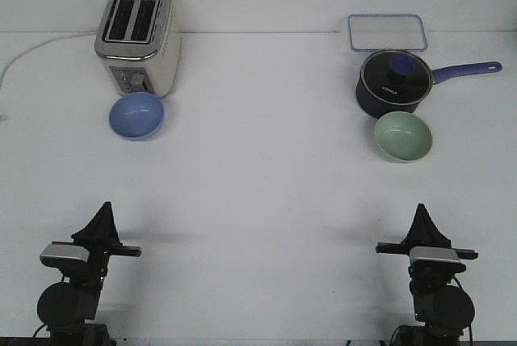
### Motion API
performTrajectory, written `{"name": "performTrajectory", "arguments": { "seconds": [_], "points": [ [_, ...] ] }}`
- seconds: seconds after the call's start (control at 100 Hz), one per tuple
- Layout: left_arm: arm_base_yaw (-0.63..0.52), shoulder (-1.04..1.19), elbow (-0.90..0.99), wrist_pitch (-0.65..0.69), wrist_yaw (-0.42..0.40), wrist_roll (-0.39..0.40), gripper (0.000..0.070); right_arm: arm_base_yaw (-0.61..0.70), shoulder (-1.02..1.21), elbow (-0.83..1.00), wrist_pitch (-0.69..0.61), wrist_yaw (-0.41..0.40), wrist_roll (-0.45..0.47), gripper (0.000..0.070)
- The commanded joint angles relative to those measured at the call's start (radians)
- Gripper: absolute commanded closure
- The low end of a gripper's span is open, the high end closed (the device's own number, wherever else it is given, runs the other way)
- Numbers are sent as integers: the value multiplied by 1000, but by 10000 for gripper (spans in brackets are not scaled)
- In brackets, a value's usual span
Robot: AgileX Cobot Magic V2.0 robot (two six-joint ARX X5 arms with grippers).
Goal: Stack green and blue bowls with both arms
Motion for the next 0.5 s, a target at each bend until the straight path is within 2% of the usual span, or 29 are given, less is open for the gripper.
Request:
{"name": "performTrajectory", "arguments": {
  "seconds": [0.0,0.49],
  "points": [
    [1,-2,-19,15,-2,5,686,0,0,-2,10,1,6,700],
    [1,-2,-19,15,-2,5,686,0,0,1,35,1,6,700]
  ]
}}
